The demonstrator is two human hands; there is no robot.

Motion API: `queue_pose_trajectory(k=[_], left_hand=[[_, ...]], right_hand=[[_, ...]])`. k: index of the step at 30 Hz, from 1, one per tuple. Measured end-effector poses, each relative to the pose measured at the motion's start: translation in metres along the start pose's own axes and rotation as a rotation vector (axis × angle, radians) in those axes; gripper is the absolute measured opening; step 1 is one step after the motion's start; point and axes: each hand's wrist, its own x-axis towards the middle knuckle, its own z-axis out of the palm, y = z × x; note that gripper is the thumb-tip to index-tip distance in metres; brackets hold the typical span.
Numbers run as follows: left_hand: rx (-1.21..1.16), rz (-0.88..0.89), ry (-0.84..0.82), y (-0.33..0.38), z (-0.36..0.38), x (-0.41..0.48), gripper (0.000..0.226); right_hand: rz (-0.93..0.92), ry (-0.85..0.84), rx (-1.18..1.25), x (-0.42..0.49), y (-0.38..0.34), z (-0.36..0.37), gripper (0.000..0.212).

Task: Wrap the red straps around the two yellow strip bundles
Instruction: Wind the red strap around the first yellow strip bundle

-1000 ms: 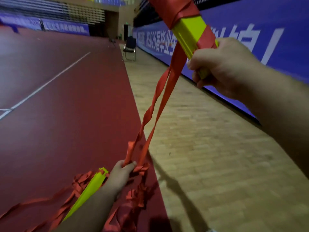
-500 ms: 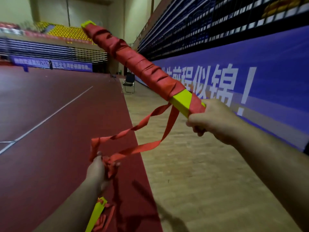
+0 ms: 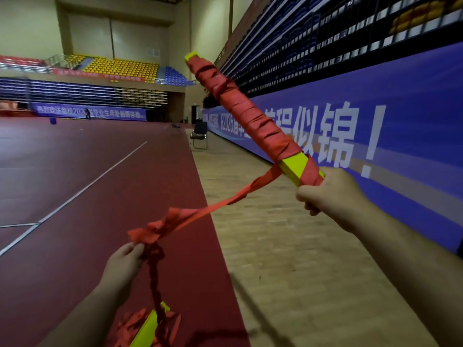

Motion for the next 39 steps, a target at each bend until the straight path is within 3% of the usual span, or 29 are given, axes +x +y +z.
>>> queue_pose_trajectory(k=[6, 10, 12, 15, 18, 20, 23, 24, 27, 30, 35, 39], left_hand=[[-0.381, -0.214, -0.163, 0.009, 0.056, -0.022, 0.015], [-0.287, -0.137, -0.282, 0.019, 0.1, -0.039, 0.007], [-0.011, -0.02, -0.413, 0.009, 0.111, -0.047, 0.041], [0.277, 0.076, -0.745, -0.007, 0.133, -0.063, 0.098], [0.318, 0.082, -0.947, -0.013, 0.158, -0.081, 0.121], [0.296, 0.098, -0.936, -0.014, 0.175, -0.093, 0.106], [0.23, 0.193, -0.724, -0.015, 0.189, -0.102, 0.037], [0.14, 0.166, -0.697, -0.019, 0.19, -0.099, 0.028], [-0.043, 0.031, -0.689, -0.022, 0.18, -0.1, 0.017], [0.08, 0.115, -0.677, -0.025, 0.151, -0.099, 0.019], [0.221, 0.131, -0.983, -0.015, 0.118, -0.104, 0.035], [0.444, 0.253, -1.036, -0.001, 0.119, -0.112, 0.035]], right_hand=[[0.014, -0.081, 0.041, -0.007, -0.001, 0.011, 0.013], [0.001, -0.124, 0.068, -0.009, -0.011, 0.014, 0.011], [-0.008, -0.143, 0.072, -0.008, -0.017, 0.013, 0.013], [-0.012, -0.214, 0.024, -0.004, -0.025, 0.008, 0.018], [-0.052, -0.264, -0.081, -0.002, -0.028, 0.001, 0.021], [-0.089, -0.282, -0.165, -0.002, -0.03, -0.003, 0.024], [-0.141, -0.306, -0.28, -0.001, -0.028, -0.004, 0.028], [-0.153, -0.308, -0.305, -0.001, -0.025, -0.003, 0.028], [-0.183, -0.275, -0.386, -0.002, -0.017, -0.001, 0.026], [-0.202, -0.212, -0.432, -0.004, -0.005, 0.006, 0.021], [-0.206, -0.101, -0.563, -0.005, 0.023, 0.031, 0.021], [-0.199, 0.006, -0.668, -0.004, 0.043, 0.056, 0.025]])
